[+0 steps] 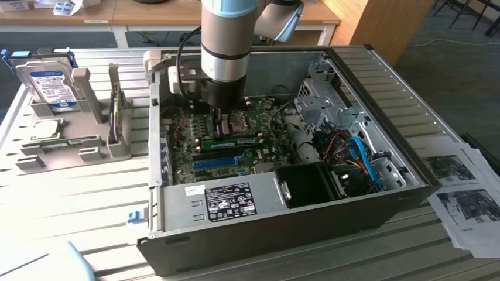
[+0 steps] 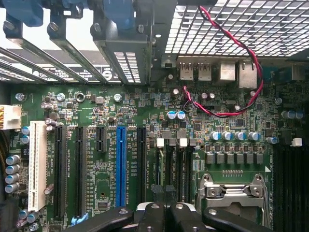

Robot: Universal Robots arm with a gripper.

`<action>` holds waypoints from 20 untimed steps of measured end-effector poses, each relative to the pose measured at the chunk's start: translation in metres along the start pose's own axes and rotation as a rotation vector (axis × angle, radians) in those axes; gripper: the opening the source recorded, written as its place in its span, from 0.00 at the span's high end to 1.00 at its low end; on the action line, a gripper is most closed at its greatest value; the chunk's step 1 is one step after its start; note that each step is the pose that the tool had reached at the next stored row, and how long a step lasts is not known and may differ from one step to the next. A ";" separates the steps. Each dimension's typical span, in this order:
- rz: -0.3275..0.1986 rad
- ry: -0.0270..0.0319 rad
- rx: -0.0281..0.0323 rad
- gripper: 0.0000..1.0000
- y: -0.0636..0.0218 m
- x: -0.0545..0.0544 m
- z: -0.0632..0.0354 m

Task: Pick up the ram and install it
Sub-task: 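Press down the ram until it locks into place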

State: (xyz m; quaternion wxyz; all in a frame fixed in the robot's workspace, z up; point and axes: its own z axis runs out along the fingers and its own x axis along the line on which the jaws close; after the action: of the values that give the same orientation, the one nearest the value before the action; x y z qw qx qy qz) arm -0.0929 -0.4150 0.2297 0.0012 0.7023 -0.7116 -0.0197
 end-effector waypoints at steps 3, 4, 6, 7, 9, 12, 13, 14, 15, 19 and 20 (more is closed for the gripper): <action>0.000 -0.0004 0.0003 0.91 -0.0001 0.000 0.0010; 0.000 -0.0002 0.0002 0.91 -0.0001 0.000 0.0013; 0.000 -0.0001 0.0001 0.91 -0.0001 0.000 0.0023; 0.000 0.0001 0.0000 0.91 -0.0001 0.000 0.0026; 0.000 0.0004 -0.0002 0.91 -0.0001 0.000 0.0029; 0.000 0.0000 0.0000 0.91 -0.0001 0.000 0.0032; 0.000 0.0000 0.0000 0.91 -0.0001 0.000 0.0032; 0.000 -0.0001 0.0001 0.91 -0.0001 0.000 0.0032; 0.000 -0.0001 0.0000 0.91 -0.0001 0.000 0.0034; 0.000 0.0001 0.0000 0.91 -0.0001 0.000 0.0041; 0.000 0.0000 0.0000 0.91 -0.0001 0.000 0.0043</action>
State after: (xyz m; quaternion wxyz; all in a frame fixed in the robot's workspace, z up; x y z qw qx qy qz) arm -0.0930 -0.4150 0.2254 0.0012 0.7023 -0.7116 -0.0197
